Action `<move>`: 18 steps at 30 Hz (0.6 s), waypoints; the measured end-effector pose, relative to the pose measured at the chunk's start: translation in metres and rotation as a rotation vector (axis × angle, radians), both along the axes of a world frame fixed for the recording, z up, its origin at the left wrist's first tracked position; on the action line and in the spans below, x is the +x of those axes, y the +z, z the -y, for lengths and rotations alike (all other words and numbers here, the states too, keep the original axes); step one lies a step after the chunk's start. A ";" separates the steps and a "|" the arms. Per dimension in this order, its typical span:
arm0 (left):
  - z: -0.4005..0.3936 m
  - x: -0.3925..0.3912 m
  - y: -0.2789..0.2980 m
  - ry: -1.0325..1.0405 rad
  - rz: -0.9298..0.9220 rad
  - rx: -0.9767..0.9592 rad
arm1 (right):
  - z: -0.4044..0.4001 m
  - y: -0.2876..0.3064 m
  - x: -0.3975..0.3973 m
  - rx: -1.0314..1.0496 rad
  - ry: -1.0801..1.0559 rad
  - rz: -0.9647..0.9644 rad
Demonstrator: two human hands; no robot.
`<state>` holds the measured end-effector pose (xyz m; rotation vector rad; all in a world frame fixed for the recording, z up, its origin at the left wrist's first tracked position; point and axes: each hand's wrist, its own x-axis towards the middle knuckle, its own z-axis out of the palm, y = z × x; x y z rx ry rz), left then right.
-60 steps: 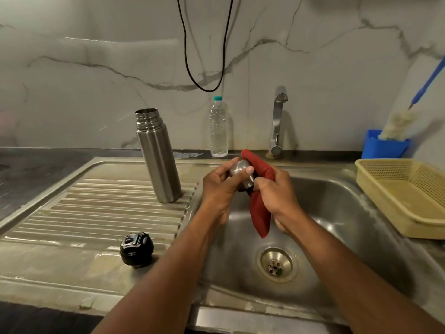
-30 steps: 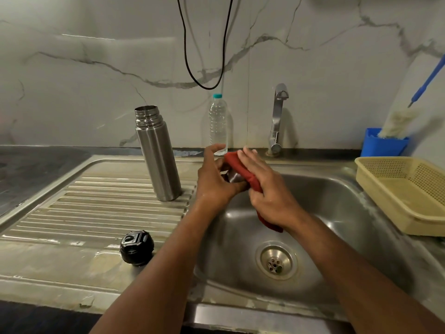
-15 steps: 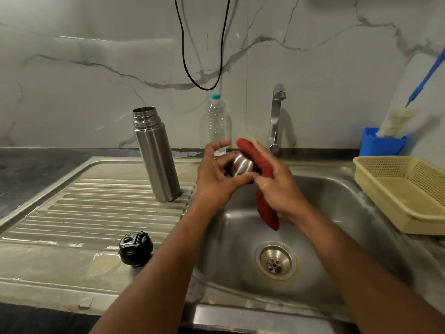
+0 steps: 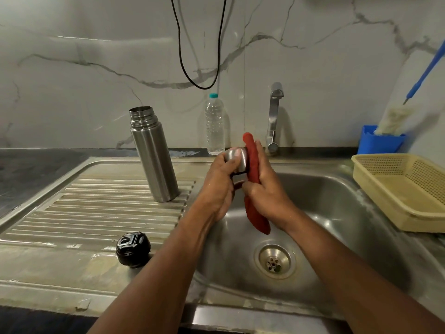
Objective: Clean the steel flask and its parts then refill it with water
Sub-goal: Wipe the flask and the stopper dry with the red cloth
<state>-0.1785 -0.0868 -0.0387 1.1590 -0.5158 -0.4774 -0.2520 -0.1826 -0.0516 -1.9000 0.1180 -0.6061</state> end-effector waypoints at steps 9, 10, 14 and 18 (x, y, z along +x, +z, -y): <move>-0.003 0.016 -0.005 0.173 0.026 0.042 | -0.017 -0.006 0.003 -0.180 0.020 0.037; -0.002 0.015 -0.005 0.176 0.026 0.028 | -0.016 -0.006 0.004 -0.161 0.010 0.039; 0.010 0.002 -0.004 0.155 0.080 0.038 | -0.001 -0.004 0.005 0.138 -0.045 0.032; 0.010 0.006 -0.009 0.283 0.051 0.087 | -0.014 -0.004 0.001 -0.030 -0.011 0.046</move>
